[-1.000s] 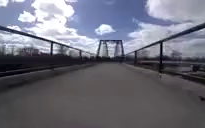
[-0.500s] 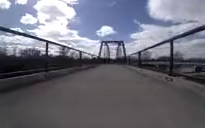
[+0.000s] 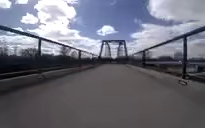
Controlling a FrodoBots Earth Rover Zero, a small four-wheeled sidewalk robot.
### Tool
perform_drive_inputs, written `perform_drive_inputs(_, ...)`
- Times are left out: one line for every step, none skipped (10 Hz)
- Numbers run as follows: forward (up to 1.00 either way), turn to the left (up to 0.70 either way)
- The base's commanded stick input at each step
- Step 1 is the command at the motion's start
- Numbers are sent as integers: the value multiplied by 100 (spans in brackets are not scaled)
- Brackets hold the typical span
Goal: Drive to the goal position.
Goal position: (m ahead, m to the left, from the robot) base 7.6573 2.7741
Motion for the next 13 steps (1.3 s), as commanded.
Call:
perform_drive_inputs(100, 0)
perform_drive_inputs(100, 0)
perform_drive_inputs(100, 0)
perform_drive_inputs(100, 0)
perform_drive_inputs(100, 0)
perform_drive_inputs(100, 0)
perform_drive_inputs(100, 0)
perform_drive_inputs(100, 0)
perform_drive_inputs(100, 0)
perform_drive_inputs(100, 0)
perform_drive_inputs(100, 0)
perform_drive_inputs(100, 0)
perform_drive_inputs(100, 0)
